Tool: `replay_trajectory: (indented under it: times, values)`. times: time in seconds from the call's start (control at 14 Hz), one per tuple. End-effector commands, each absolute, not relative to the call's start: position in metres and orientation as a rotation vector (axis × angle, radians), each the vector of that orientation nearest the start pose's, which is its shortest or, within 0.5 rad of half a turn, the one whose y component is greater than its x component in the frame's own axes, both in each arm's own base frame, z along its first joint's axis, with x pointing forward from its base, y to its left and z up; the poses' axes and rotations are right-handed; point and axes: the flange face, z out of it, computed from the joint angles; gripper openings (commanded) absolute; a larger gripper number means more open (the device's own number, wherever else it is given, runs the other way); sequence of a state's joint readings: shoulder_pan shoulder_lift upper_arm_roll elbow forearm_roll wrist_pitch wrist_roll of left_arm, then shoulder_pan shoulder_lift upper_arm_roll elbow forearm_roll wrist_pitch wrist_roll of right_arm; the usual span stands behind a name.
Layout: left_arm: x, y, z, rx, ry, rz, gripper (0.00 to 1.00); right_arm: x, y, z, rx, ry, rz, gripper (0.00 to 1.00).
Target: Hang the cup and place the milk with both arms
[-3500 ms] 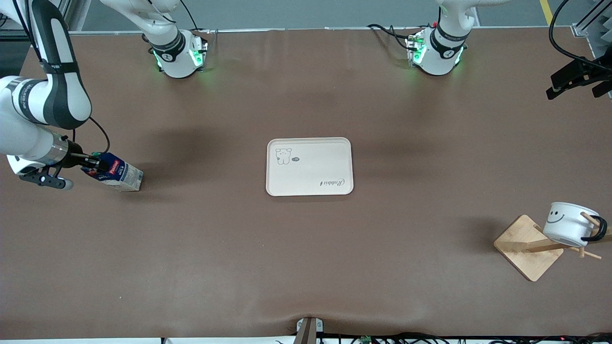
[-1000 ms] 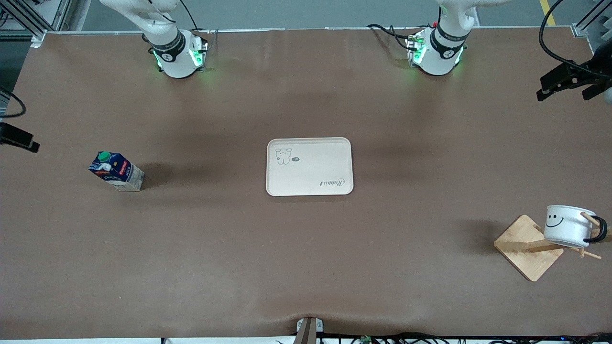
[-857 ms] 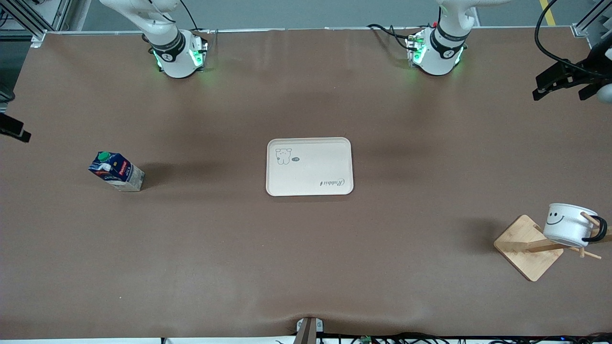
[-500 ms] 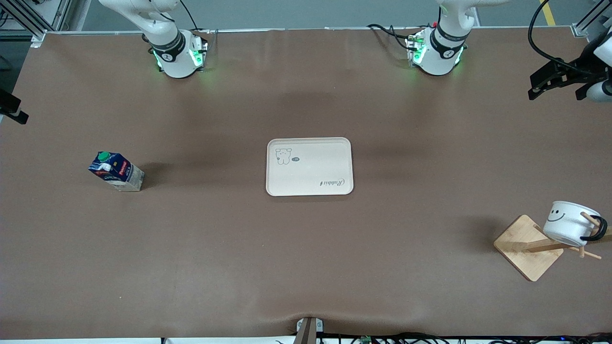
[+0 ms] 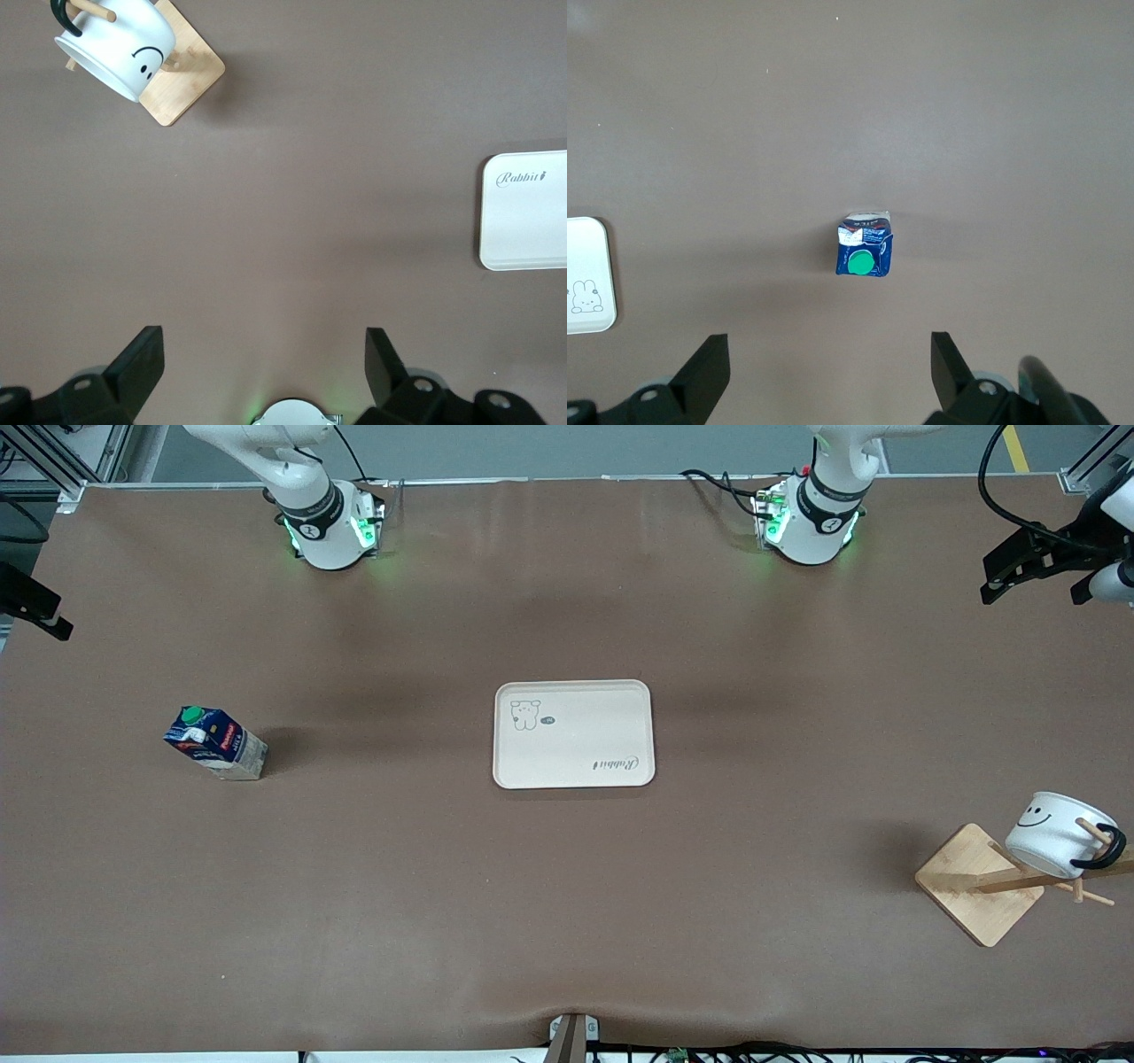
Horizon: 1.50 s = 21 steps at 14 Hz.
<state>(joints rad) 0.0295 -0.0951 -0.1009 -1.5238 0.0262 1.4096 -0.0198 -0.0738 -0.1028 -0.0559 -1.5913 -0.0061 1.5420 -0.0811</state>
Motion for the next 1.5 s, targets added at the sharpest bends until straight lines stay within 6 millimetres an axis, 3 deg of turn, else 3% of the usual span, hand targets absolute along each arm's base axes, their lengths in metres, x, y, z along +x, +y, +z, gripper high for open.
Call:
replay_trajectory:
  times: [0.0, 1.43]
  values:
    - [0.498, -0.034, 0.687, -3.085, 0.049, -0.02, 1.0, 0.509, -0.069, 0.673, -3.13, 0.085, -0.081, 1.0]
    - [0.511, -0.033, 0.692, -3.13, 0.064, -0.031, 1.0, 0.51, -0.075, 0.665, -3.12, 0.103, -0.037, 1.0]
